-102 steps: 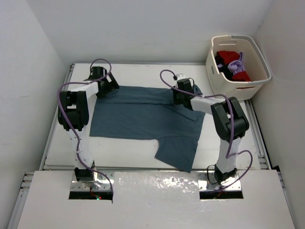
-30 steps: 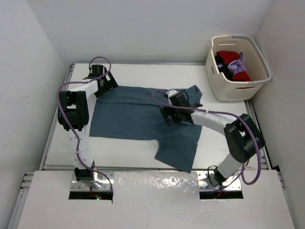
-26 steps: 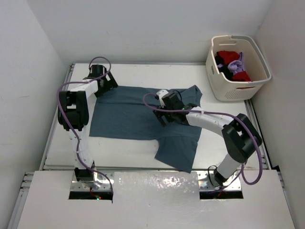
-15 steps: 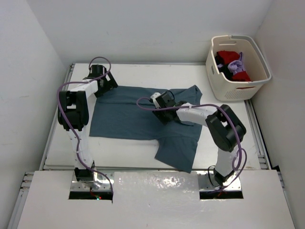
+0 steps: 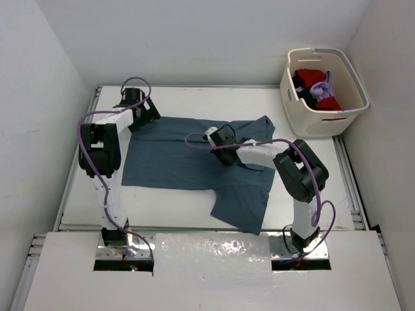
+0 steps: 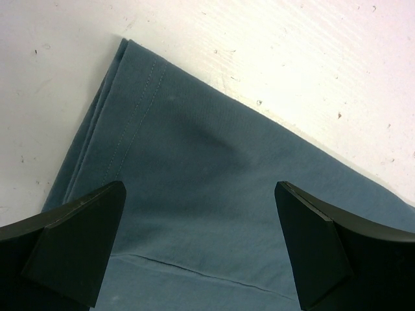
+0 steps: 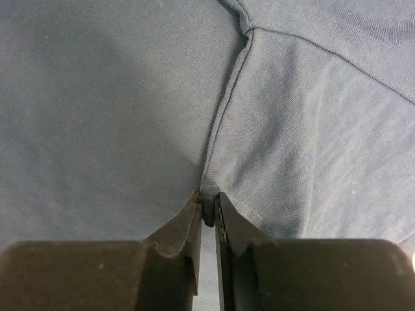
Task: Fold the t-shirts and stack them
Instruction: Fold the flattened tshirt in 1/3 of the way
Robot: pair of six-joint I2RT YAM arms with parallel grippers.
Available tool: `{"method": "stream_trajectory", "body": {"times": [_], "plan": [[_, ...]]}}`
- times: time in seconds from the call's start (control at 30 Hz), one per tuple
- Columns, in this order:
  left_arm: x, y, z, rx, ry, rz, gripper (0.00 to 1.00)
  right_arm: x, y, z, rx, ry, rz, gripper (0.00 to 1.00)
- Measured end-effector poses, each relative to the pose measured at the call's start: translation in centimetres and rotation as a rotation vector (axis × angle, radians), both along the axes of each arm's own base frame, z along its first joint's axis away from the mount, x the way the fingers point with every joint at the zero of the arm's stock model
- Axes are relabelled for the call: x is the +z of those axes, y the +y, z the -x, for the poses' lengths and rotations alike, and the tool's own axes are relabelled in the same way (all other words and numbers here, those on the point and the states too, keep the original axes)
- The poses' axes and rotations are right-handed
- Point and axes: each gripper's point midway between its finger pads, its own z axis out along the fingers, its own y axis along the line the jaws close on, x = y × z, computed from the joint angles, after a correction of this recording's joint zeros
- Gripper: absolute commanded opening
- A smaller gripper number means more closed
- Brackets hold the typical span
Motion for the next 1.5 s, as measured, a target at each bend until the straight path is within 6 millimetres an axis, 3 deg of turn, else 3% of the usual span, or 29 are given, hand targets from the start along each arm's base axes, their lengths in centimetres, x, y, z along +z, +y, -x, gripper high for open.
{"method": "stream_trajectory", "body": {"times": [0.03, 0.07, 0.47, 0.6, 0.7, 0.8, 0.9, 0.97, 1.07, 1.2, 1.37, 1.43, 1.5], "plan": [[0.0, 0.0, 0.0, 0.000, 0.000, 0.000, 1.00, 0.0, 0.0, 0.0, -0.001, 0.000, -0.002, 0.10], [0.0, 0.0, 0.0, 0.000, 0.000, 0.000, 1.00, 0.0, 0.1, 0.0, 0.000, 0.001, -0.004, 0.00], [0.0, 0.0, 0.0, 0.000, 0.000, 0.000, 1.00, 2.4, 2.3, 0.0, 0.005, 0.007, -0.145, 0.00], [0.0, 0.0, 0.0, 0.000, 0.000, 0.000, 1.00, 2.3, 3.0, 0.5, -0.003, 0.037, -0.189, 0.24], [0.0, 0.0, 0.0, 0.000, 0.002, 0.000, 1.00, 2.3, 3.5, 0.8, -0.005, 0.057, -0.217, 0.56], [-0.1, 0.0, 0.1, 0.000, 0.007, -0.001, 1.00, 2.4, 3.7, 1.0, -0.004, 0.070, -0.240, 0.99], [-0.1, 0.1, 0.2, 0.002, 0.009, -0.003, 1.00, 3.4, 3.5, 0.8, -0.026, 0.071, -0.292, 0.99], [-0.1, 0.1, 0.2, 0.005, 0.011, -0.006, 1.00, 4.4, 2.1, 0.0, -0.083, 0.062, -0.361, 0.99], [-0.2, 0.3, 0.3, 0.011, 0.015, -0.012, 1.00, 5.4, -1.9, -2.3, -0.223, 0.032, -0.435, 0.99], [-0.2, 0.6, 0.3, 0.021, 0.015, -0.011, 1.00, 4.2, -6.5, -5.3, -0.393, 0.018, -0.475, 0.99], [-0.4, 0.9, 0.4, 0.042, 0.017, -0.009, 1.00, 0.3, -8.6, -7.6, -0.514, 0.076, -0.489, 0.99], [-0.8, 1.1, 0.6, 0.060, 0.022, -0.005, 1.00, 1.3, -8.5, -10.2, -0.525, 0.043, -0.523, 0.99], [-1.1, 1.3, 0.8, 0.076, 0.024, 0.001, 1.00, 1.0, -8.4, -12.9, -0.541, 0.024, -0.547, 0.99]]}}
